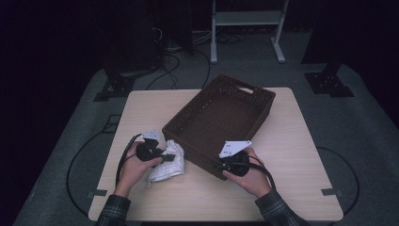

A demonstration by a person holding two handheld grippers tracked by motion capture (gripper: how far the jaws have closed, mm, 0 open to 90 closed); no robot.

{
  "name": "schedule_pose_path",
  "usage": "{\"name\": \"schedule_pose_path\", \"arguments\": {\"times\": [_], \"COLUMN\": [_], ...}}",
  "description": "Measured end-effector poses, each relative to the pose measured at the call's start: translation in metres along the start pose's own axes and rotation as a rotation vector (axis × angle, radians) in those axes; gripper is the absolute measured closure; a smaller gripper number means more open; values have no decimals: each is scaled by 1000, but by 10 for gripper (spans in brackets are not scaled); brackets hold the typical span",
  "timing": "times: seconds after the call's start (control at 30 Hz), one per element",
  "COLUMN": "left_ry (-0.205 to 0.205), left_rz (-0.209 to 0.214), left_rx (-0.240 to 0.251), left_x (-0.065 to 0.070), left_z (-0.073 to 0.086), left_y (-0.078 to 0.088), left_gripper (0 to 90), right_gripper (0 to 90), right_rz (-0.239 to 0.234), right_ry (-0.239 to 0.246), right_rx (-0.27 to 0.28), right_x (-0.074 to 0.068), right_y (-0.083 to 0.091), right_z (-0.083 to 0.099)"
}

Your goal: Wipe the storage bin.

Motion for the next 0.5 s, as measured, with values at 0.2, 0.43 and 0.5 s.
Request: {"name": "schedule_pose_path", "arguments": {"times": [0.2, 0.43, 0.5], "left_ry": [-13, -29, -38], "left_rz": [-6, -11, -14], "left_rx": [38, 73, 83], "left_x": [3, 6, 7], "left_z": [-7, -15, -17], "left_y": [9, 20, 23], "left_gripper": [693, 694, 694], "right_gripper": [791, 791, 791], "right_rz": [-2, -4, -4], "right_ry": [-3, -6, -6], "right_rx": [2, 5, 6], "right_x": [0, 0, 0], "right_y": [0, 0, 0], "right_z": [0, 0, 0]}}
Point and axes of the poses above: each handheld gripper's, and its own axes: y roughly backward along the jaws, z roughly out of its underside, x roughly to its right, the point moved 7 cm from there along -y, roughly forward along the jaws, and after that the axes turned 11 degrees about -y, right-handed, at the moved point
